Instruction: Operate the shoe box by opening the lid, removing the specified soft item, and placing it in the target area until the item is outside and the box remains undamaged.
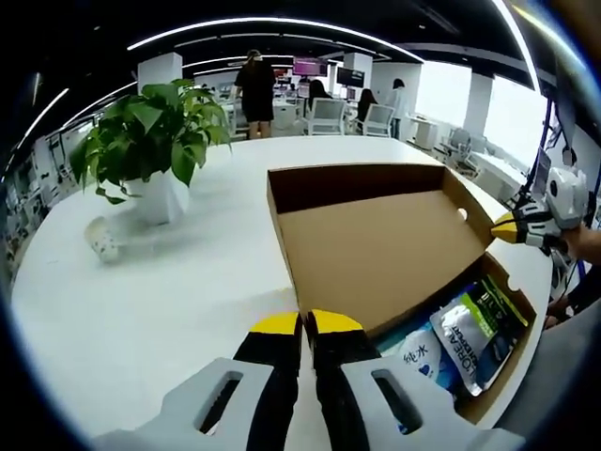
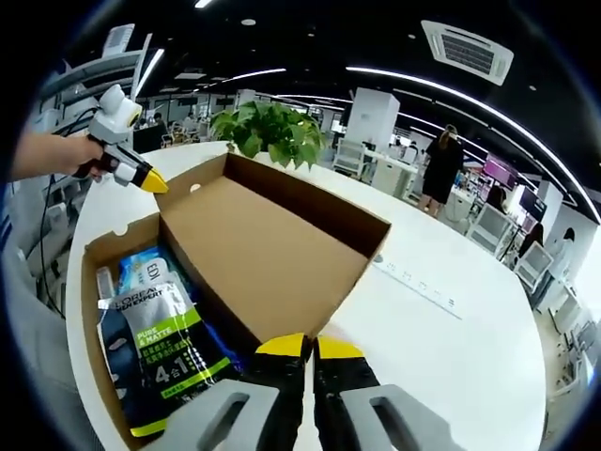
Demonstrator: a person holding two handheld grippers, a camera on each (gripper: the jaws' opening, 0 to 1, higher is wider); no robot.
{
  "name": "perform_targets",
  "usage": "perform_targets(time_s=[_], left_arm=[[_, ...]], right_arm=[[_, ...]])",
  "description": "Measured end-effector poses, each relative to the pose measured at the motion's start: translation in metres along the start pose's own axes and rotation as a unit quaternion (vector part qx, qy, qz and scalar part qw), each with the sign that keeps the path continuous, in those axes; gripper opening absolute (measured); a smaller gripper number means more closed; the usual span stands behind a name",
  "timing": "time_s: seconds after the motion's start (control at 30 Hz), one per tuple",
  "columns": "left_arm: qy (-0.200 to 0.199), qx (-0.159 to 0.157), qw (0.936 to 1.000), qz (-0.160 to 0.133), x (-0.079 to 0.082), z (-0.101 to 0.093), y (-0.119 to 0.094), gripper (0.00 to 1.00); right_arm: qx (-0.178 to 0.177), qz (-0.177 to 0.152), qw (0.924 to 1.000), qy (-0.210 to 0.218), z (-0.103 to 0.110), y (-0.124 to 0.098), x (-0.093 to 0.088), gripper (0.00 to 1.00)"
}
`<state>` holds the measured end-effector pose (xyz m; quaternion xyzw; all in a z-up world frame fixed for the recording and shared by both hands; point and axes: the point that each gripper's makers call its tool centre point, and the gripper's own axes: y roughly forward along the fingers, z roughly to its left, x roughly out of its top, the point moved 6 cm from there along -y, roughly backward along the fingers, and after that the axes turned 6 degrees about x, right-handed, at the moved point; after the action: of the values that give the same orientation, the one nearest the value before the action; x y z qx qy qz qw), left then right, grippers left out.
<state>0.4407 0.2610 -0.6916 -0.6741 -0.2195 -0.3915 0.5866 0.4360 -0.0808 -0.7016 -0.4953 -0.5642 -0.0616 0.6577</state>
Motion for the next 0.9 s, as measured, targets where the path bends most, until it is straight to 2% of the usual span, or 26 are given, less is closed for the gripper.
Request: perform_targets(time_s=[0.23,0.9], left_arm=[[0.004,0.0,1.0,0.005,-0.002,-0.002,-0.003,0.01],[-0.01,0.01,0.9998,0.014,0.0,0.0,0.01,0.02]], right_arm=[[0.003,0.003,1.0,0.004,-0.002,0.003,0.001,0.0],[0.007,0.019,0.9995,0.024,-0.01,0.014,0.001,0.0]])
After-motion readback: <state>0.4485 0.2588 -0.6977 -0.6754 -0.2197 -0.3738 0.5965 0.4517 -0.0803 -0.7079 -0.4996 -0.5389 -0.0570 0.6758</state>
